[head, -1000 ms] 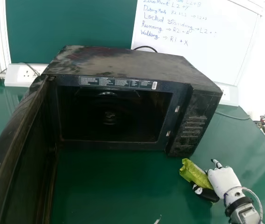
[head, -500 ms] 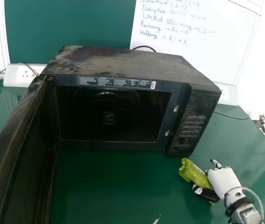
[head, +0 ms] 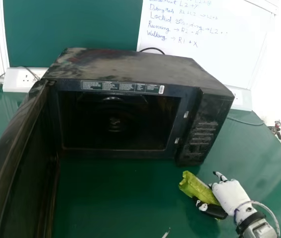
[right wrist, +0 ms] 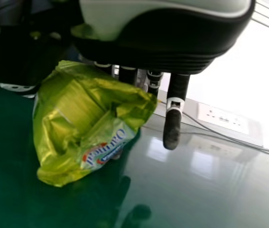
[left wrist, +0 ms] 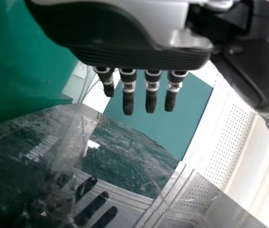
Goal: Put biscuit inside oven
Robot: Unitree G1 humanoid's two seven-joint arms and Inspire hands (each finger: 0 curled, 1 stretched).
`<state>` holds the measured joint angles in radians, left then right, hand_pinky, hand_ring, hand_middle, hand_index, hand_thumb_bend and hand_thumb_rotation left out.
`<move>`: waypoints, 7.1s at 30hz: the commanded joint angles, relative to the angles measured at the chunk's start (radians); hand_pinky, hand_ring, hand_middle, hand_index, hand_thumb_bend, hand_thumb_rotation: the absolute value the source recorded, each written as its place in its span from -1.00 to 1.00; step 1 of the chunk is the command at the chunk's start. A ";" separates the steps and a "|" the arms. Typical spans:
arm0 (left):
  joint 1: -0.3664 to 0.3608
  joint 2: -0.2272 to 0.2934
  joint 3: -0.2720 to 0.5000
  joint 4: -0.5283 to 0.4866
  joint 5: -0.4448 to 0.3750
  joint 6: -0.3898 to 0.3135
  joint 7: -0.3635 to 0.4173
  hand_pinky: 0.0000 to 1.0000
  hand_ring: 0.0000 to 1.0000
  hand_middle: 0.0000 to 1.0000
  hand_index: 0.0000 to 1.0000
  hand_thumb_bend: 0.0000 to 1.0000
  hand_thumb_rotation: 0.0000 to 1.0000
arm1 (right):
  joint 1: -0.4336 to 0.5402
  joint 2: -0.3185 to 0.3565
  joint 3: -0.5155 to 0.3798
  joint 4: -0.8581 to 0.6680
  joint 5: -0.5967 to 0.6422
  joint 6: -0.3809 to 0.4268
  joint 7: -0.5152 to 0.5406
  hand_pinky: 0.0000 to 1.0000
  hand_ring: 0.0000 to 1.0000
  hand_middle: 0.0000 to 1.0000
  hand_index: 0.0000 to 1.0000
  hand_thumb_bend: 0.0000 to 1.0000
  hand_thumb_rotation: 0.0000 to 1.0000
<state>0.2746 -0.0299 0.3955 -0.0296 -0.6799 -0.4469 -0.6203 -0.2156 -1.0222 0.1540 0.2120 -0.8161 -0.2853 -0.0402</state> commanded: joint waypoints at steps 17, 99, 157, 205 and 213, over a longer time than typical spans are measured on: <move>-0.016 -0.007 -0.013 0.029 0.001 -0.008 -0.002 0.74 0.83 0.92 0.92 1.00 0.02 | 0.008 0.058 -0.079 -0.299 0.060 0.093 0.266 -0.49 -0.33 -0.21 0.01 0.05 -1.00; 0.019 -0.028 -0.042 0.005 0.004 -0.041 0.009 0.65 0.77 0.85 0.92 1.00 0.00 | -0.774 0.568 0.283 0.409 -0.117 0.072 0.049 -0.55 -0.38 -0.22 0.02 0.05 -1.00; 0.091 -0.054 -0.088 -0.069 0.007 -0.050 0.039 0.76 0.86 0.91 0.90 1.00 -0.02 | -1.111 0.805 0.452 1.078 -0.055 0.059 -0.158 -0.49 -0.31 -0.09 0.01 0.06 -1.00; 0.138 -0.066 -0.118 -0.104 0.010 -0.069 0.049 0.79 0.88 0.94 0.90 1.00 -0.04 | -1.255 0.876 0.464 1.133 -0.016 0.156 -0.117 -0.35 -0.15 -0.01 -0.05 0.06 -1.00; 0.166 -0.071 -0.129 -0.134 0.003 -0.060 0.052 0.81 0.90 0.95 0.91 1.00 -0.05 | -1.244 0.889 0.466 1.136 -0.012 0.166 -0.128 -0.35 -0.16 -0.02 -0.04 0.06 -1.00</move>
<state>0.4243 -0.0887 0.2735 -0.1526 -0.6713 -0.5073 -0.5701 -1.4338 -0.1479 0.6257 1.3498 -0.8383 -0.1192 -0.1533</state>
